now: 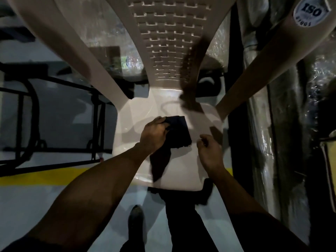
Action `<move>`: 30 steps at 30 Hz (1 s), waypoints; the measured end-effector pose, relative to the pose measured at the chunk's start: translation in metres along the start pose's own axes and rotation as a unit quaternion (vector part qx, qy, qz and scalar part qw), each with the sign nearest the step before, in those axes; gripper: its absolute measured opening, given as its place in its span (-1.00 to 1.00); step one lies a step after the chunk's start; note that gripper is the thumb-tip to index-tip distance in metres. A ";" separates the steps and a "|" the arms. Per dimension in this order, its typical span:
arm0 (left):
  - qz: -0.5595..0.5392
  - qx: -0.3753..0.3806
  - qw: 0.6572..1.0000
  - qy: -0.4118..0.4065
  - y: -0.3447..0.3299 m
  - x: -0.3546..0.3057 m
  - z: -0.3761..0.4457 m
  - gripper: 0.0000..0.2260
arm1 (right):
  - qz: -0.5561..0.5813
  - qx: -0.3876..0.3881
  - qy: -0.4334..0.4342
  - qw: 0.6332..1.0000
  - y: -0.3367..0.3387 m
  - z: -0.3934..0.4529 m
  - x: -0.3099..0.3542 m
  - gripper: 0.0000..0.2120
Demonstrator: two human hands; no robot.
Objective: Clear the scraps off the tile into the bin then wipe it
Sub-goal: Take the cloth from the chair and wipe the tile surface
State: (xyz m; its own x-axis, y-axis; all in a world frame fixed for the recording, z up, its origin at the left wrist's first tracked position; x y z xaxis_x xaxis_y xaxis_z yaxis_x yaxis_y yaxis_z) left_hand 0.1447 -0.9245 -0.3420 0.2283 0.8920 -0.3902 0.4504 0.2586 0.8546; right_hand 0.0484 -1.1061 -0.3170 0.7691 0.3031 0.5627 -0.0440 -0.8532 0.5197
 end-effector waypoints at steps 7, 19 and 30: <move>-0.426 -0.034 0.876 0.221 0.046 0.011 -0.050 -0.68 | 0.070 0.021 0.003 0.997 0.002 -0.030 0.046 -0.69; -0.662 -0.174 0.697 0.212 0.207 -0.003 -0.212 -0.82 | 0.182 0.222 0.109 0.952 -0.023 -0.186 0.158 -0.50; -0.771 -0.300 0.534 0.173 0.307 0.063 -0.382 -0.79 | 0.189 0.329 0.201 0.903 -0.093 -0.370 0.208 -0.83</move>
State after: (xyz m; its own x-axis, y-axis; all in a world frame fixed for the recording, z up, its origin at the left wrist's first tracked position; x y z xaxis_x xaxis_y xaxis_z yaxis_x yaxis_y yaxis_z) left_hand -0.0322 -0.6470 0.0262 -0.2350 -0.5647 -0.7911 -0.5091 0.7649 -0.3947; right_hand -0.0233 -0.8068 -0.0104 0.4793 -0.0458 0.8765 0.2356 -0.9553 -0.1787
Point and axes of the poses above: each hand's wrist, its own z-axis towards the middle knuckle, its own y-axis out of the back of the hand, x = y × z, the point moved 8 cm from there along z, towards the middle knuckle, and after that the axes turned 3 degrees about -x, right-handed, at the moved point
